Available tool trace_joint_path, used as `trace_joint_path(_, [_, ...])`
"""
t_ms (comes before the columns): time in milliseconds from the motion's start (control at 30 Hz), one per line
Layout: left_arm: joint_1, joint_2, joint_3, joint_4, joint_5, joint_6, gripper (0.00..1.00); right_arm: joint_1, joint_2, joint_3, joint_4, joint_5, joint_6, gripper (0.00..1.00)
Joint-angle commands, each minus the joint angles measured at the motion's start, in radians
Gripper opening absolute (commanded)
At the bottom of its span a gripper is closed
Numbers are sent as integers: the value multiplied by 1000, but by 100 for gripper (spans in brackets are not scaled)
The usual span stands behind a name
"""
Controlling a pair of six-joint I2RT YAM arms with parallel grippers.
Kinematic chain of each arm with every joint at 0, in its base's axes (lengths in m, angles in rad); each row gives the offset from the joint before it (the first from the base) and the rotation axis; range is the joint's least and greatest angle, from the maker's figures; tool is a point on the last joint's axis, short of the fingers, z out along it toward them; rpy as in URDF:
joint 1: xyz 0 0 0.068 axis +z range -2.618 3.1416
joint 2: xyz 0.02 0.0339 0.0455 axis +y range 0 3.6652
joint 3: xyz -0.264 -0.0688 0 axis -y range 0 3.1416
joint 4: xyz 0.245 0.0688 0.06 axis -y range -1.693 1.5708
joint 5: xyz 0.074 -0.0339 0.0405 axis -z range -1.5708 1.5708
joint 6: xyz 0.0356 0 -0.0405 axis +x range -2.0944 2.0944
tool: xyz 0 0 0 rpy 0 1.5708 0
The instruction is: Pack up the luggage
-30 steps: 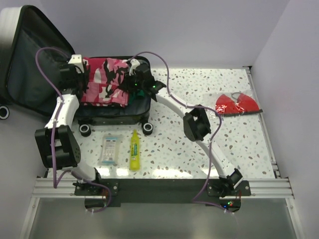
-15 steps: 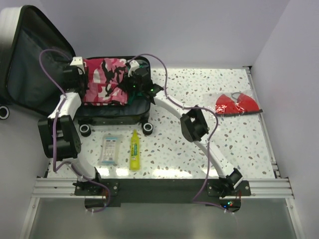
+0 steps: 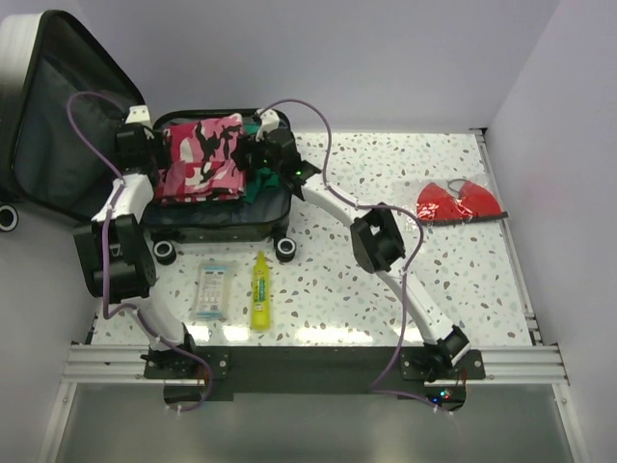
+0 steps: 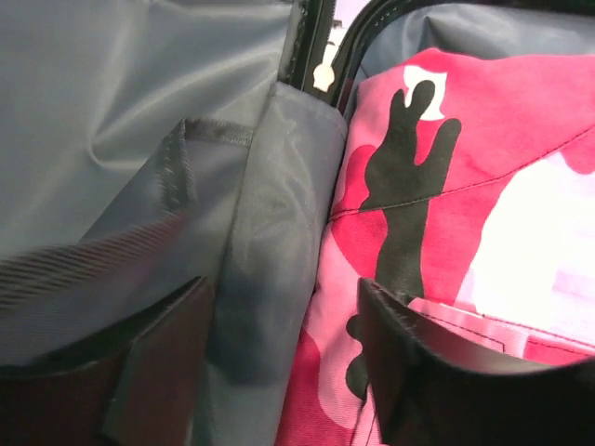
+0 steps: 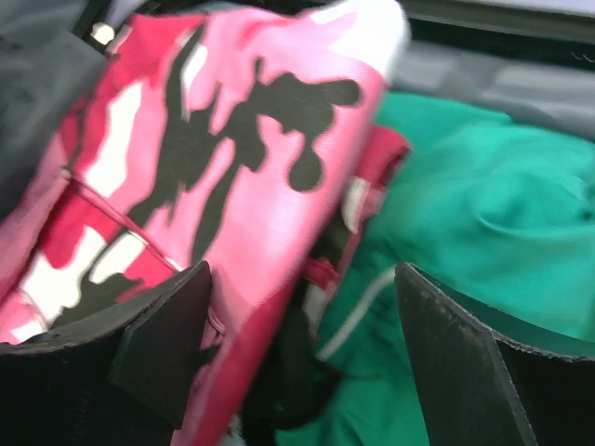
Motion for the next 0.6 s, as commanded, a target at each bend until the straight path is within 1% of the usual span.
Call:
trace_joint_path(0, [7,-51,50,22,0,0,72,-15,-131,-66,76,33,-28,83])
trace_joint_path(33, [7,-60,62,19,9,-1,75,-15,-149,-90,82,33,-27,83])
trace_joint_path(100, [4,-85,84,4,72,-1,75,-20,-205,-153,93,2,-21,83])
trace_joint_path(200, [-2,-111,99,8,217,0,76,-29,-249,-201,96,-21,7,79])
trace_joint_path(267, [-28,-93,133,-1,305,36,82,-41,-291,-215,90,-39,36,79])
trace_joint_path(333, [-57,-63,188,-19,324,89,84,-54,-332,-233,76,-59,50,79])
trace_joint_path(400, [-94,-11,242,-85,348,109,84,-70,-360,-255,50,-96,64,79])
trace_joint_path(467, [-112,47,274,-104,371,89,81,-87,-412,-303,33,-124,67,79])
trace_joint_path(533, [-125,98,340,-166,365,73,79,-104,-447,-347,21,-141,65,79])
trace_joint_path(567, [-137,149,361,-186,371,73,78,-125,-481,-383,15,-148,64,79])
